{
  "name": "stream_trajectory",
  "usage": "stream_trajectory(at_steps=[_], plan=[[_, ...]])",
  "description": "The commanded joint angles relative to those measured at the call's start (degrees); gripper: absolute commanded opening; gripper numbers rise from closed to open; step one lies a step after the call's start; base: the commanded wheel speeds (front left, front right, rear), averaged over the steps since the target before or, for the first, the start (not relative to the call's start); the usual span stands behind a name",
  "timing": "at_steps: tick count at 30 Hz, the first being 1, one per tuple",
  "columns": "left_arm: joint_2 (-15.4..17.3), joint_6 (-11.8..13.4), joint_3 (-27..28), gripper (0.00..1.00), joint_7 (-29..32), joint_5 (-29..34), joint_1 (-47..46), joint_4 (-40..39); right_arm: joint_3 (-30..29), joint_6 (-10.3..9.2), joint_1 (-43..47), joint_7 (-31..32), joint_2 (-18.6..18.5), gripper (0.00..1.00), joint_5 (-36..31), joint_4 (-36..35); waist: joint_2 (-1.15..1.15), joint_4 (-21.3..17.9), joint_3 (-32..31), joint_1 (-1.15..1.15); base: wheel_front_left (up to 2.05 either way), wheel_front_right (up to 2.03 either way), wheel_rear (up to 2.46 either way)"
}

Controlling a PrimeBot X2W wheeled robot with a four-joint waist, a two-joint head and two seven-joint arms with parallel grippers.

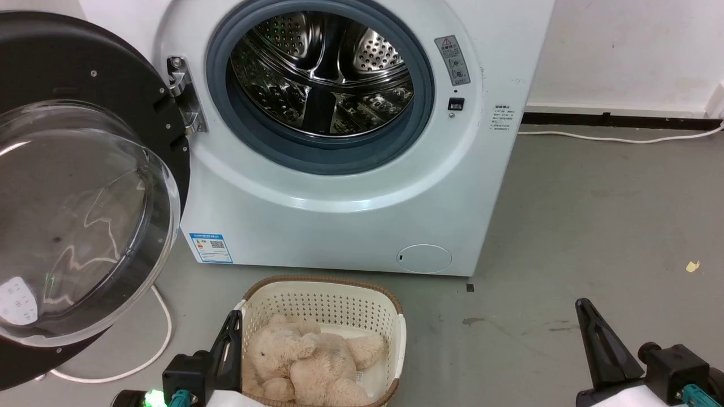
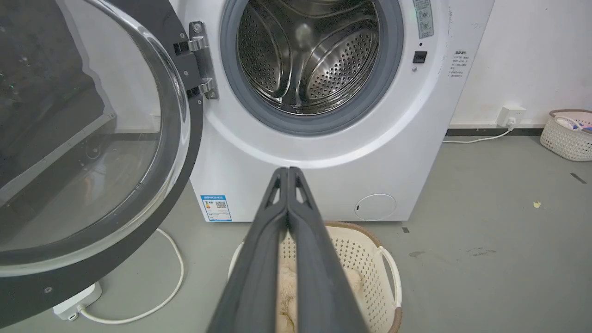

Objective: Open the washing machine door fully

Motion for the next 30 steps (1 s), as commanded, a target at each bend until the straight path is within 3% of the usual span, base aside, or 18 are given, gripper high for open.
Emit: stream_trajectory(at_steps=[1,30], plan=[[-0.1,-0.2,0.5,0.00,0.5,0.5,-0.9,-0.4,0.2,0.02,-1.0,0.4,0.1,0.00,-0.3,0.1,0.00,0.0,0.0,0.00,0.00,0.00,0.00],[-1.7,-2.2,3.5,0.00,3.8,2.8,-2.0,-1.9,1.4,0.03,-2.8,3.8,0.1,0.00,-1.1,0.3,0.00,-1.0,0.6,-0.01,0.00,0.00,0.00]])
